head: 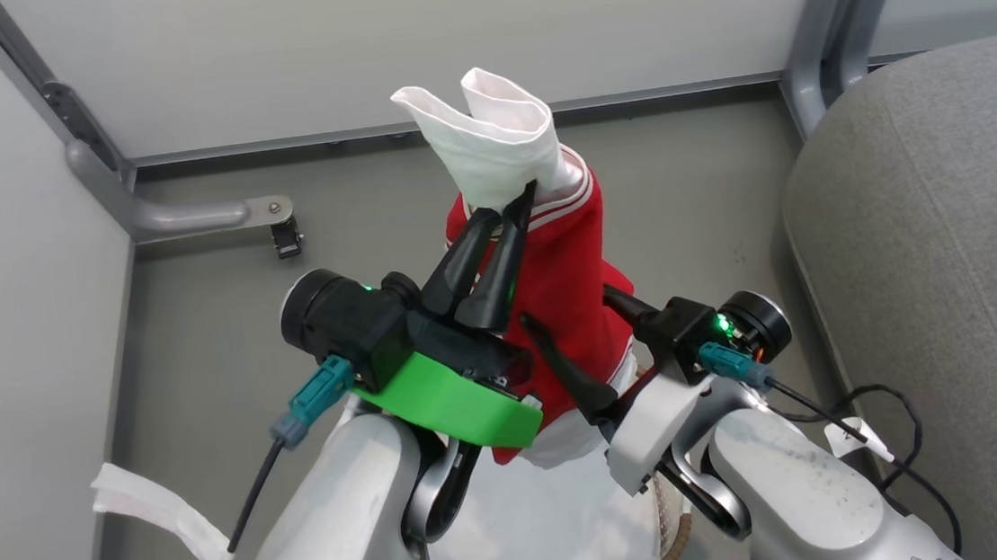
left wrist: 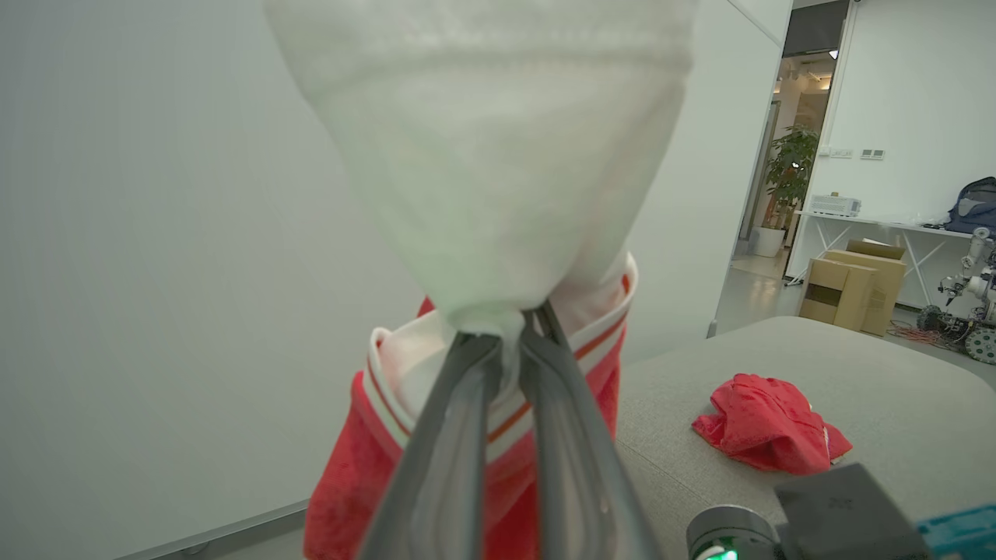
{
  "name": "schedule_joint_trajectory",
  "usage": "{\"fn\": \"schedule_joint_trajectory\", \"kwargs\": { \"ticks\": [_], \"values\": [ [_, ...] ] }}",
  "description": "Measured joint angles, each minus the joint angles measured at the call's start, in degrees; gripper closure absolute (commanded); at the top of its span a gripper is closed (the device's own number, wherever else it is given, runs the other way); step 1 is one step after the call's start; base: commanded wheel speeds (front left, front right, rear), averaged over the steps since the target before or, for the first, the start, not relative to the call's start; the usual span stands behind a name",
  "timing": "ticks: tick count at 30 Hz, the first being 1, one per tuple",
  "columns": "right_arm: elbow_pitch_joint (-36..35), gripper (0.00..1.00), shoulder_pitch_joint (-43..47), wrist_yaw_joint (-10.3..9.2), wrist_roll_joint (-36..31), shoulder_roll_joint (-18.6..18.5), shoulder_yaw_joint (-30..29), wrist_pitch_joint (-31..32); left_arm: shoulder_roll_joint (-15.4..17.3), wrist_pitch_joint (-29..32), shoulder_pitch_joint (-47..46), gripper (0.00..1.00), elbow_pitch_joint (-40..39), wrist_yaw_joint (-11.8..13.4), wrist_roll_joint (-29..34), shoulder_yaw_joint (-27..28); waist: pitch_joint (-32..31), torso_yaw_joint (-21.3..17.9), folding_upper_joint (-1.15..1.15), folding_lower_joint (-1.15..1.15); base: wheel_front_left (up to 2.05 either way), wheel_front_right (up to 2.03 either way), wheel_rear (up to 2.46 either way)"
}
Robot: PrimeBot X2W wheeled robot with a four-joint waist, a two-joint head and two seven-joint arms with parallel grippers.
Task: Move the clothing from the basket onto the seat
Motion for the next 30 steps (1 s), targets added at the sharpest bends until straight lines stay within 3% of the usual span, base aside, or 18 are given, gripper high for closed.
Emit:
{"fn": "schedule_joint_trajectory", "kwargs": {
  "ticks": [2,3,5,7,14,15,16,17,18,30],
  "values": [
    [2.43,0.05,-0.19,0.00,1.18,-0.01,0.58,-0.01,-0.15,0.00,-0.17,1.00,-0.52,0.00,-0.35,-0.58,0.08,0.77,0.00,0.00,0.00,0.00,0.00],
    [3.23,0.34,-0.46,0.00,1.29,-0.01,0.75,-0.02,-0.19,0.00,-0.25,1.00,-0.89,0.01,-0.75,-0.68,0.15,1.16,0.00,0.00,0.00,0.00,0.00],
    [4.10,0.73,-1.26,0.00,1.31,0.05,0.58,-0.01,-0.21,-0.01,-0.41,1.00,-1.22,0.00,-1.07,-1.05,0.31,1.82,0.00,0.00,0.00,0.00,0.00],
    [4.78,1.00,-1.49,0.00,1.81,0.04,0.45,-0.02,-0.23,-0.01,-0.45,1.00,-1.36,0.00,-1.08,-1.36,0.49,2.40,0.00,0.00,0.00,0.00,0.00],
    [3.67,1.00,-0.58,0.00,1.19,0.03,-4.63,-0.01,-0.30,-0.10,0.60,1.00,0.30,0.00,-0.47,0.80,0.70,1.78,0.00,0.00,0.00,0.00,0.00],
    [3.13,1.00,0.10,0.00,1.19,0.04,-5.53,-0.01,-0.33,-0.09,0.97,0.89,0.40,0.00,-0.25,1.10,0.68,1.43,0.00,0.00,0.00,0.00,0.00],
    [2.36,1.00,0.92,0.00,1.03,0.04,-6.58,-0.01,-0.32,-0.10,1.29,0.70,0.44,0.00,0.20,1.38,0.67,0.95,0.00,0.00,0.00,0.00,0.00],
    [1.66,1.00,1.56,0.00,0.47,0.00,-7.49,-0.01,-0.29,-0.10,1.53,0.22,0.63,0.00,0.34,1.52,0.68,0.40,0.00,0.00,0.00,0.00,0.00],
    [0.81,1.00,2.15,0.00,0.14,0.03,-8.92,-0.01,-0.25,-0.11,1.87,0.00,0.94,0.00,0.60,1.45,0.70,-0.24,0.00,0.00,0.00,0.00,0.00],
    [-4.79,1.00,6.27,0.00,-0.71,-0.02,-18.71,-0.01,1.52,-0.10,3.31,0.00,4.58,0.00,2.22,1.82,2.27,-10.83,0.00,0.00,0.00,0.00,0.00]
  ]
}}
